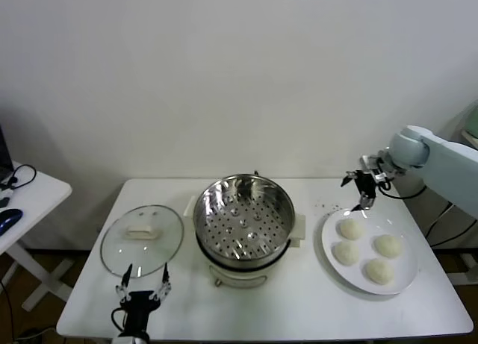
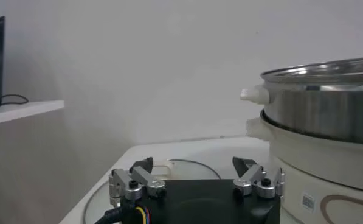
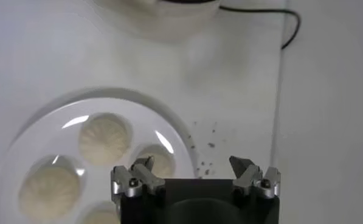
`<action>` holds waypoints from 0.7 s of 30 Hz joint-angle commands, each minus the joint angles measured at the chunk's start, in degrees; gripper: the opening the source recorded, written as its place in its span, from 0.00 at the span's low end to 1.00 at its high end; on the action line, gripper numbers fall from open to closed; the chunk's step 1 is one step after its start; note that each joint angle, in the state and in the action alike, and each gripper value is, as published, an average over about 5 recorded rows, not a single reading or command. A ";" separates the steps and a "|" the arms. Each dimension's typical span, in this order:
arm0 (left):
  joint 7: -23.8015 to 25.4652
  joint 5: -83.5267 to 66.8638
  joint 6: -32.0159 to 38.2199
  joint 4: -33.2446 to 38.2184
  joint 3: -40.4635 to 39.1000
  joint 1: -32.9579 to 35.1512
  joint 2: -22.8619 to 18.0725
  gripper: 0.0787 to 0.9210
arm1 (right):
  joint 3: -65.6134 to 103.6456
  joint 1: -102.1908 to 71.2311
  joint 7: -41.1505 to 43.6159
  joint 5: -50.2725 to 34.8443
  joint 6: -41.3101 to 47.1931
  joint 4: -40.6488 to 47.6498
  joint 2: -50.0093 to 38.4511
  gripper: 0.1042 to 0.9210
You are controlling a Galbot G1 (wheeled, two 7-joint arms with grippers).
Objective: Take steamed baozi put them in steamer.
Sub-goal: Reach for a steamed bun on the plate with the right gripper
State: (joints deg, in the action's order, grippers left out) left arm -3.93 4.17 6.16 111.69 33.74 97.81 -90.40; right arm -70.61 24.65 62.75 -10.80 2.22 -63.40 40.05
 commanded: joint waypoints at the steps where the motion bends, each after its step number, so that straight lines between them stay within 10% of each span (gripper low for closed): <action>1: 0.04 -0.33 -0.07 0.20 0.00 0.00 -0.11 0.88 | -13.47 4.09 6.14 -3.31 -1.02 10.23 7.10 0.88; 21: -0.09 -0.37 0.37 -2.18 1.41 -0.63 -0.05 0.88 | 5.40 -16.02 -2.34 4.70 2.89 18.59 10.21 0.88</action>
State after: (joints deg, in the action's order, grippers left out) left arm -4.02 3.74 6.46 109.77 35.05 97.17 -90.44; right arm -70.70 14.88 61.88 -7.51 3.96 -48.26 48.71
